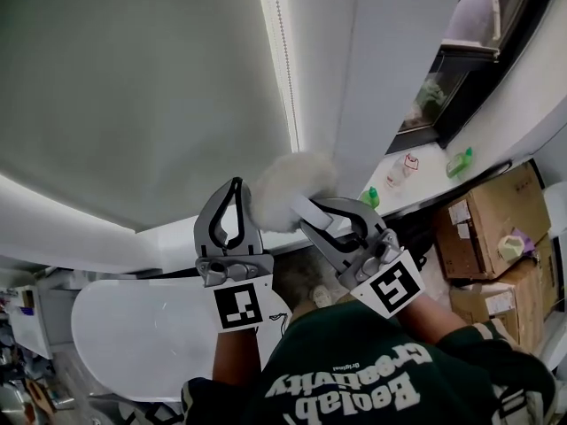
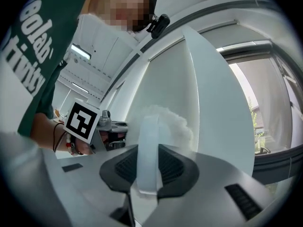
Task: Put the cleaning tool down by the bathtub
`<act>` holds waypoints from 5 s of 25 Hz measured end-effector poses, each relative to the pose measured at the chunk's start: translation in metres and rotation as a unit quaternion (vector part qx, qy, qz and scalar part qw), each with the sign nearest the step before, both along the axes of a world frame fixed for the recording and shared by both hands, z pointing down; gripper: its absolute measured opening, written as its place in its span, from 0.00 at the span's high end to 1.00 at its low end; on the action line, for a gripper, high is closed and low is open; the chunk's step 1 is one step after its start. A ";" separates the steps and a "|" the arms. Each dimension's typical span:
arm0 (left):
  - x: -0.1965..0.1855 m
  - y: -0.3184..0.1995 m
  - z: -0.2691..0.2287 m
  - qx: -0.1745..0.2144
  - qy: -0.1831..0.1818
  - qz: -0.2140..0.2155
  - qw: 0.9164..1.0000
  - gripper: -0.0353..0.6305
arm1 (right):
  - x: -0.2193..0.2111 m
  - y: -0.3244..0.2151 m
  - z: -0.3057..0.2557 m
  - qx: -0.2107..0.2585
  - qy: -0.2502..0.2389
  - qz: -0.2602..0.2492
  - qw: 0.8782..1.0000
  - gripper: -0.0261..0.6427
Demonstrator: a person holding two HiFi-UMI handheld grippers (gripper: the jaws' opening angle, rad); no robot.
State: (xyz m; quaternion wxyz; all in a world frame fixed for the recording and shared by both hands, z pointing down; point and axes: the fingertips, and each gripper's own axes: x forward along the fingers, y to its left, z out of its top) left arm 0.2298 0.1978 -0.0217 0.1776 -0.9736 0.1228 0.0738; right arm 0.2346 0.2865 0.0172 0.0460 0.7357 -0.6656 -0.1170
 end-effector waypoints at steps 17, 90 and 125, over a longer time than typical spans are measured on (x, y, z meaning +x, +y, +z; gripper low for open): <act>-0.055 -0.065 -0.003 -0.023 -0.009 -0.138 0.990 0.94 | -0.025 -0.080 0.002 -0.012 -0.018 -0.150 0.989 0.82; -0.246 -0.238 0.129 -0.071 -0.018 -0.400 0.913 0.94 | -0.165 -0.305 0.156 -0.120 -0.029 -0.351 0.928 0.82; -0.253 -0.302 0.278 -0.168 0.004 -0.423 0.890 0.94 | -0.196 -0.426 0.420 -0.360 -0.092 -0.364 0.854 0.82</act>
